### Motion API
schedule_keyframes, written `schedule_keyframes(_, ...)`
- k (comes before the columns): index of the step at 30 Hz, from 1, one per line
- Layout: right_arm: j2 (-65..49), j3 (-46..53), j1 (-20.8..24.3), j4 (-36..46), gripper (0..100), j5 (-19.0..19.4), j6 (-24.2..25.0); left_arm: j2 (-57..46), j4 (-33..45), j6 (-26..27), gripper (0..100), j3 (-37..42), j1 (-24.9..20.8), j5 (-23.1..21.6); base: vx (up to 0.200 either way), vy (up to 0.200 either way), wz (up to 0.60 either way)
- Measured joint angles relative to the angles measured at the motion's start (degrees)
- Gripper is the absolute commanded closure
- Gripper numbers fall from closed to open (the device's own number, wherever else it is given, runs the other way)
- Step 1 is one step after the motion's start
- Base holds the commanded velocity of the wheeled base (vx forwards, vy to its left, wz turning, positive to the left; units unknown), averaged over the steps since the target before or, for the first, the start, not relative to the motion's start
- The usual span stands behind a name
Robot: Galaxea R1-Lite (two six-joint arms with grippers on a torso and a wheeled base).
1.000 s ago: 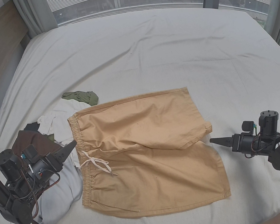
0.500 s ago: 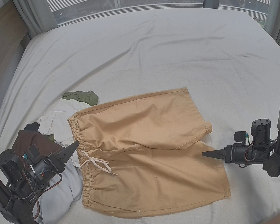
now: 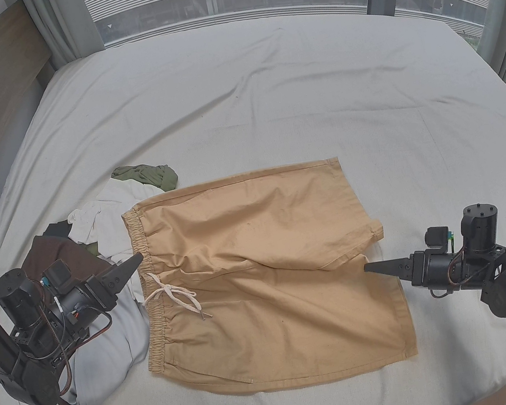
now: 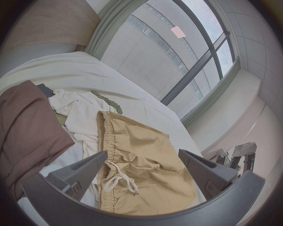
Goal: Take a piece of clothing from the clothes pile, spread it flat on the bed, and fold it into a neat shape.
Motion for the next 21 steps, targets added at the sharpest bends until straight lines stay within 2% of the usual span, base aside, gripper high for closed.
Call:
schedule_keyframes(9,2.69,-2.29,-1.95,-8.64,0,-0.44,2.93,0.00,0.00,0.00,0,-0.02,-0.22,-0.01,0.000,0.000,0.00)
schedule_keyframes(21,6.86,-4.33,-6.03,-9.03,0,-0.60,2.99,0.24,0.00,0.01,0,0.24,-0.49,0.02,0.000,0.000,0.00)
